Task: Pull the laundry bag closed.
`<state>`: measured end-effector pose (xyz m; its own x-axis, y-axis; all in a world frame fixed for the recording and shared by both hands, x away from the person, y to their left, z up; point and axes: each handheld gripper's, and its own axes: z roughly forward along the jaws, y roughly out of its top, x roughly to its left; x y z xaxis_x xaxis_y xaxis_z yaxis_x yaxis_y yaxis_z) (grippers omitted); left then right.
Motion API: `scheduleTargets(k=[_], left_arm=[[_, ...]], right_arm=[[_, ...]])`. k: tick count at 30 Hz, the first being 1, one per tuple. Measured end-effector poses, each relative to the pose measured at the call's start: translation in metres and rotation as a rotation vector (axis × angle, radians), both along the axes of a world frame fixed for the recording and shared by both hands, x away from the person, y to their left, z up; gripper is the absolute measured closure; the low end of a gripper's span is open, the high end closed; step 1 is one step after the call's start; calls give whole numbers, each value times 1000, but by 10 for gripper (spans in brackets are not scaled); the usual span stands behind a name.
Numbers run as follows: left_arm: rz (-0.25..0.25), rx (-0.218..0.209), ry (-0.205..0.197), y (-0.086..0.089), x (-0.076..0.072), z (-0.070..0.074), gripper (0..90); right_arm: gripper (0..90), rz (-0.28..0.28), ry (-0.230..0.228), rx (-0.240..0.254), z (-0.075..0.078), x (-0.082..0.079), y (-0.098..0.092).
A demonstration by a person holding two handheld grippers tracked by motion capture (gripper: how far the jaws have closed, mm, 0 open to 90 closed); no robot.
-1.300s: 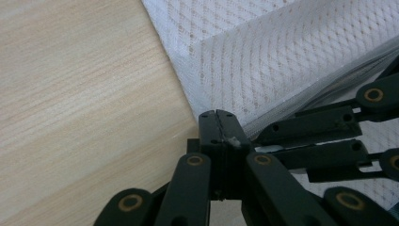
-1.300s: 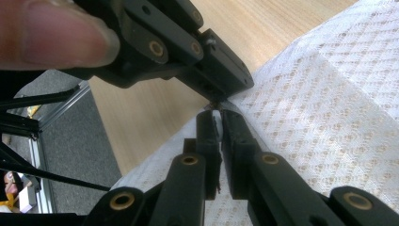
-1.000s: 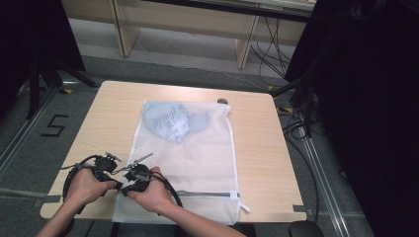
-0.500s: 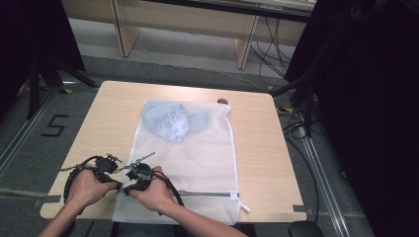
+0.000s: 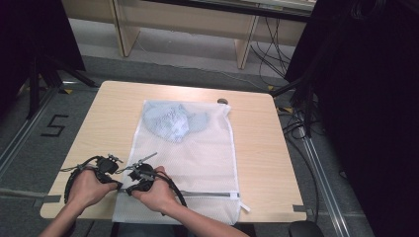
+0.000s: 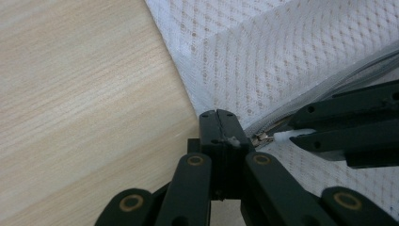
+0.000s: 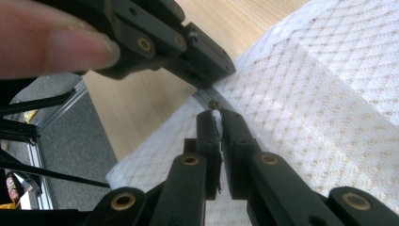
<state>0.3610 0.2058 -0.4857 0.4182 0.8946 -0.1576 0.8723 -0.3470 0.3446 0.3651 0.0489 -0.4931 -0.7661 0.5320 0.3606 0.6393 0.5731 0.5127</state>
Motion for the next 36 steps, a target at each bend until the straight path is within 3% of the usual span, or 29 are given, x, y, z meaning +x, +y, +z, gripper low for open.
scheduleTargets(k=[3,4,29,34,36], left_arm=[[2,1,1,0,0,0,900],[-19,16,5,0,0,1,900],[-21,40,-3,-3,-1,1,900],[-19,40,-6,-3,-1,1,900],[-19,41,-8,-4,-1,1,900]], right_arm=[[871,2,-8,-5,0,0,-2],[871,3,-4,-6,1,-1,-2],[871,-8,3,-8,7,-1,-21],[871,2,-15,-3,8,-2,-25],[871,-20,5,-8,9,-4,-27]])
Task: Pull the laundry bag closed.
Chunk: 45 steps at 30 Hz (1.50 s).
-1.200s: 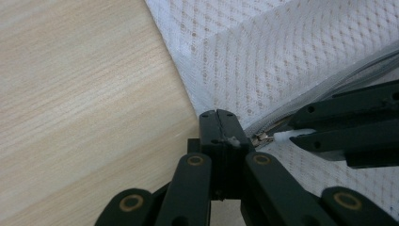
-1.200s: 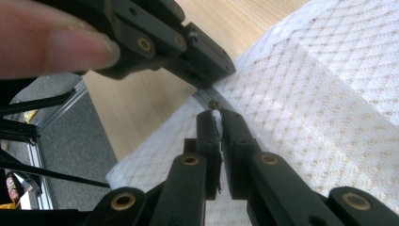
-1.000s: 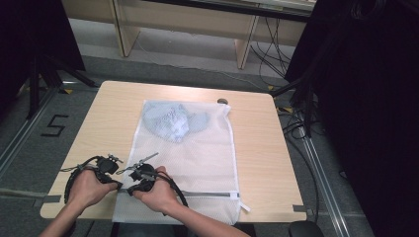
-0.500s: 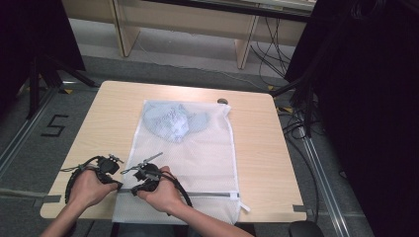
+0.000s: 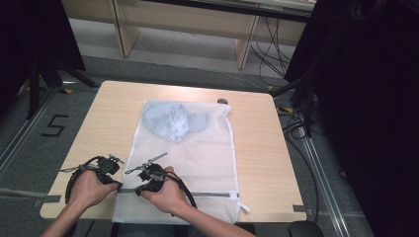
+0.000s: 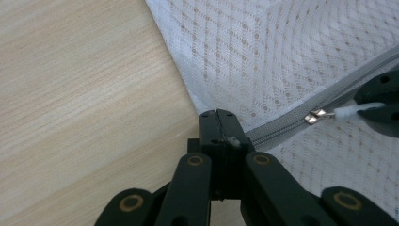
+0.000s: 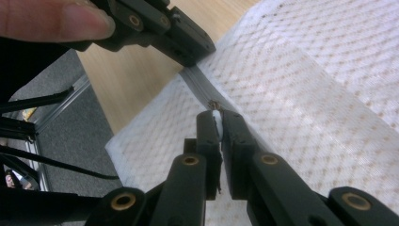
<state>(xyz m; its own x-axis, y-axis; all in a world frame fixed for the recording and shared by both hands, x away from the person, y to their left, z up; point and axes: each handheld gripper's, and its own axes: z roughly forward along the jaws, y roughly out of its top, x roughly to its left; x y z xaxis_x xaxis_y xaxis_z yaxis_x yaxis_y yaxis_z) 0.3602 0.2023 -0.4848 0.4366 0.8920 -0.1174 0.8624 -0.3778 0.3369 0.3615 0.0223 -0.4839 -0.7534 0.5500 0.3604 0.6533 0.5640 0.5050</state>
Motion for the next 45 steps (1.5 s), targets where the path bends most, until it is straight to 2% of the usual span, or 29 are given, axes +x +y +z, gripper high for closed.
scheduleTargets(k=[2,3,4,5,7,9,16,17,18,19,34,35,37,39,45], left_arm=[[-13,12,-3,0,1,0,900],[-52,34,-15,2,3,1,900],[-55,36,-16,2,3,1,900],[-12,17,0,-1,0,1,900],[-17,21,-2,0,0,1,900],[-53,35,-16,2,3,1,900],[-45,31,-13,2,2,1,900],[-36,24,-12,2,2,1,900],[5,3,1,0,0,0,900],[-49,35,-14,2,3,1,900],[-48,36,-13,2,3,1,900],[-48,36,-14,2,3,1,900],[-46,36,-12,2,3,1,900],[-45,34,-12,2,3,1,900],[-46,36,-12,2,3,1,900]], right_arm=[[871,0,-6,0,1,0,-2],[871,2,-8,1,1,0,-3],[870,1,0,4,2,0,-3],[871,1,-10,-1,2,0,-4],[871,-1,-14,1,3,-1,-4],[871,0,-14,-1,4,-1,-6],[871,-2,-14,4,4,-1,-10],[871,-1,-15,4,4,-1,-11],[871,1,-19,7,4,-1,-11],[871,-2,-16,5,4,-1,-13],[871,-18,-9,-8,9,-3,-25],[871,-26,4,-6,9,-3,-27],[871,-19,-7,-9,9,-3,-29],[871,-32,8,-9,10,-3,-33],[871,-31,-6,-11,12,-4,-38]])
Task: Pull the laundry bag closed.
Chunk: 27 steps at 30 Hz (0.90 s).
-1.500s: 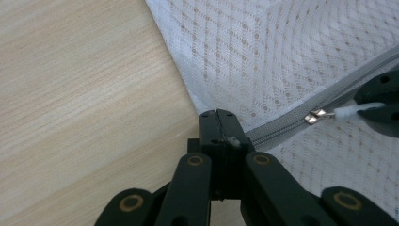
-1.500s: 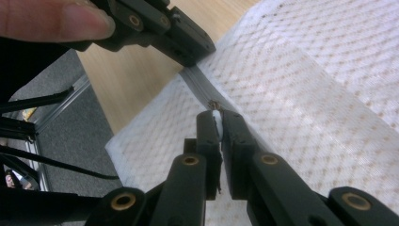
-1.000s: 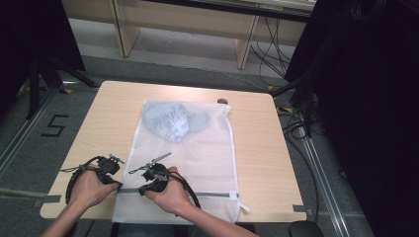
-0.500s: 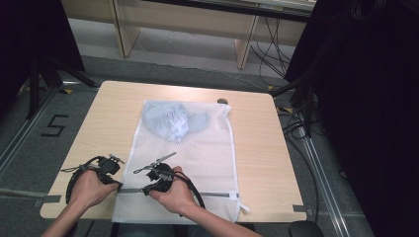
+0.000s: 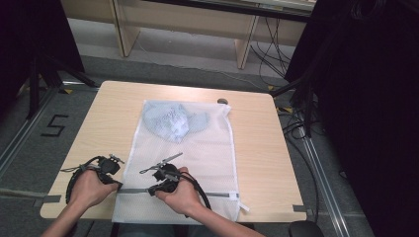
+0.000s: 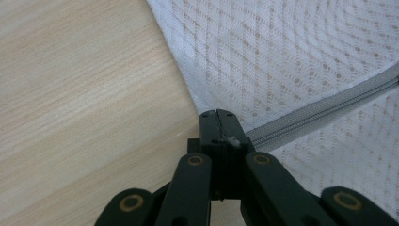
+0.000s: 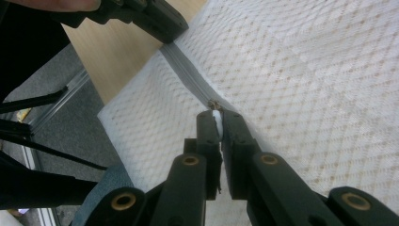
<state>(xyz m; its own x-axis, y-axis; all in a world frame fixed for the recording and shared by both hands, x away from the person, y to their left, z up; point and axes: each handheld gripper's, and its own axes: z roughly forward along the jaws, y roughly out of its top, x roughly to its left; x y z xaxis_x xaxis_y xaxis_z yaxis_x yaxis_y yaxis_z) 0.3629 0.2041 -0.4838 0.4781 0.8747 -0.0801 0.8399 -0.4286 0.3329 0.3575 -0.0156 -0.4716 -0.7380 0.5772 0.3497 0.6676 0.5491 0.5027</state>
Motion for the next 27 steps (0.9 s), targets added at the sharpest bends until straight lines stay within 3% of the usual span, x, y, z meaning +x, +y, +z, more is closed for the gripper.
scheduleTargets(k=[27], left_arm=[[5,3,0,0,0,0,900]], right_arm=[[871,-43,19,-10,0,-1,-36]])
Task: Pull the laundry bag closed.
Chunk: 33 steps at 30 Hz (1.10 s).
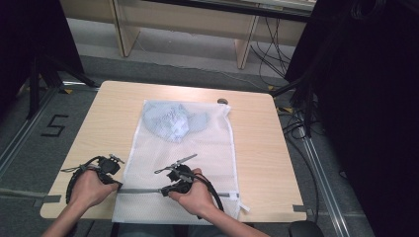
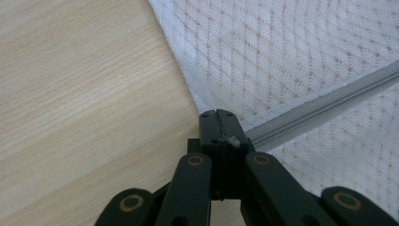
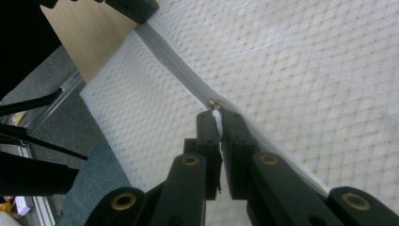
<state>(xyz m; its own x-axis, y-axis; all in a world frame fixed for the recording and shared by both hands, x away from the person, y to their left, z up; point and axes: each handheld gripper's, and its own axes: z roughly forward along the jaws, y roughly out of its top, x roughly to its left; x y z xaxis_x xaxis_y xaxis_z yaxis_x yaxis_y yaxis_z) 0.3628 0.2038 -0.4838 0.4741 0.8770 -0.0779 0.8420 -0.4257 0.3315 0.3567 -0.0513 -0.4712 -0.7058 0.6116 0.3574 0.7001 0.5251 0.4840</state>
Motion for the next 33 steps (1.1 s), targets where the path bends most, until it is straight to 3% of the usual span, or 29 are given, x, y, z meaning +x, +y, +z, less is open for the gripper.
scheduleTargets(k=[5,6,7,8,9,11,12,13,15,17,19,23,25,26,28,33], left_arm=[[2,0,0,0,0,0,900],[-6,85,11,1,0,0,900],[-6,85,11,1,0,0,900],[-18,125,0,3,1,0,900],[-4,111,-16,4,0,-1,900],[-6,101,-6,2,-3,0,900],[32,79,6,-2,-7,0,900],[4,81,-13,-1,-6,0,900],[10,75,-5,0,-6,0,900],[35,36,-9,3,-6,-1,900],[39,25,-26,7,-6,0,900],[55,-49,-93,5,-7,10,899],[45,-112,-78,0,-7,10,899],[13,-110,-64,-6,-7,8,899],[-4,-104,-53,-11,-7,5,899],[-9,-70,-33,-14,-8,-1,899]], right_arm=[[871,-3,-5,-5,0,0,-5],[871,-9,-6,-10,0,0,-8],[871,-9,-6,-10,0,0,-8],[871,-21,-20,-32,0,1,-13],[871,-21,-20,-32,0,1,-13],[871,-30,0,-14,0,3,-19],[871,-19,-31,-27,1,3,-20],[871,-27,-22,-31,1,3,-19],[871,-17,-22,-29,1,2,-17],[871,-20,-17,-28,0,3,-16],[871,-21,-16,-24,0,3,-16],[871,-28,-3,-18,-1,2,-17],[871,-28,-7,-22,-1,2,-17],[871,-17,-19,-19,0,2,-18],[871,-23,-14,-18,1,2,-17],[871,-23,-12,-17,0,2,-17]])
